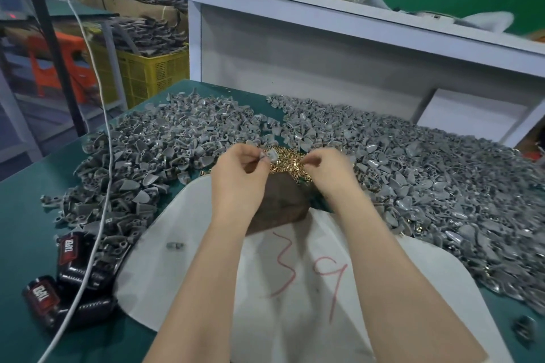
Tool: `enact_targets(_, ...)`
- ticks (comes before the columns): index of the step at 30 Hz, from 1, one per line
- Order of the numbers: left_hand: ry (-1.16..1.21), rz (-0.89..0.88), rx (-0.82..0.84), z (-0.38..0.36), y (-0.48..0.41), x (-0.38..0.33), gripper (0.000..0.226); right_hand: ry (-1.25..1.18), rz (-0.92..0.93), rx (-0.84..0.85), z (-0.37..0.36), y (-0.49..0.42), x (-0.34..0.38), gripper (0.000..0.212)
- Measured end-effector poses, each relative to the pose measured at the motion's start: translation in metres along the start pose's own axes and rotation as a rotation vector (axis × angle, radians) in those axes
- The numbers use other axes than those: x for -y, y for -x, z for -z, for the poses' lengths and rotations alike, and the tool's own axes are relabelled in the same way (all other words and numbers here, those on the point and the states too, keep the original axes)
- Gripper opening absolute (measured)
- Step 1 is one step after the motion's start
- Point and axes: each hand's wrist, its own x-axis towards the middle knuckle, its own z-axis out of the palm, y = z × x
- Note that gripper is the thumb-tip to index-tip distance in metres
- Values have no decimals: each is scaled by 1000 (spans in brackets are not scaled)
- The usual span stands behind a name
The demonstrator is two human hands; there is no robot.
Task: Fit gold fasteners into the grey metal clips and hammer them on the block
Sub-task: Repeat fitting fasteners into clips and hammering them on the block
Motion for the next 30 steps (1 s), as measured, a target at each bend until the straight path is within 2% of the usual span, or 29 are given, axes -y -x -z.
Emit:
enact_targets(2,-16,5,-12,0,0,1,8,188,23,147,-11,-7,1,22)
enact_targets(4,-71,-9,-18,1,0,1,7,246,24,230,-17,-13,5,23)
enact_targets(7,-231,-30,0,1,2,3,3,276,-7,250,-21,-20,10,15)
enact_targets(11,-671,-6,21,-3,6,6,4,300,-3,255,-22,-24,12,9)
enact_targets(13,-751,8,36,-3,7,6,7,316,4,280,-21,-24,12,10)
enact_targets(18,-786,21,60,-4,8,7,9,329,41,359,-17,-25,14,14)
enact_targets(24,-798,18,79,-3,9,7,11,196,36,270,-20,-24,6,7)
enact_targets(30,-801,10,78,-4,9,7,13,201,45,309,-21,-25,4,10)
